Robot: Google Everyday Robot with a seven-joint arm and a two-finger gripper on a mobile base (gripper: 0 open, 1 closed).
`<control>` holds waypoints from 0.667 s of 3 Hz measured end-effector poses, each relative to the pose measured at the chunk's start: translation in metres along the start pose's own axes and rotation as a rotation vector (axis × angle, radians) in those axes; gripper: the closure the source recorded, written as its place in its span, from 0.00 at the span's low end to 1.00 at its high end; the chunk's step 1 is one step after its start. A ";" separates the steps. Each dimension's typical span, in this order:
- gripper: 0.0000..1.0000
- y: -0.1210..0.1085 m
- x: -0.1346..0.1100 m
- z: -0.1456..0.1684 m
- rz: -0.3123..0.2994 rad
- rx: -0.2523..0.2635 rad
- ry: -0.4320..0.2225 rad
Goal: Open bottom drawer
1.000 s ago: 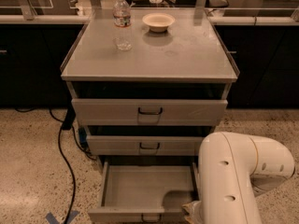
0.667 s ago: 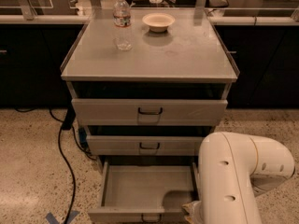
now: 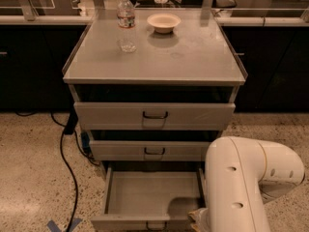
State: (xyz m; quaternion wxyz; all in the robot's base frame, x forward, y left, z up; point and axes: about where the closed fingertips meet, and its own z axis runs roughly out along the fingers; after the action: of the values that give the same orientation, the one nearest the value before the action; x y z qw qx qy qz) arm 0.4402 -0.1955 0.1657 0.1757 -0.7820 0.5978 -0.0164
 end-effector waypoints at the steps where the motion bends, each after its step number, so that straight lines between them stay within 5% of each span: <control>1: 0.25 0.000 0.000 0.000 0.000 0.000 0.000; 2: 0.00 0.000 0.000 0.000 0.000 0.000 0.000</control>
Offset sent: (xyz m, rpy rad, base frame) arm 0.0000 0.0000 0.0000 0.0000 0.0000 0.0000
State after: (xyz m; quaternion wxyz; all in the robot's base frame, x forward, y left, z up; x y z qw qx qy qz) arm 0.4402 -0.1954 0.1656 0.1757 -0.7820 0.5978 -0.0163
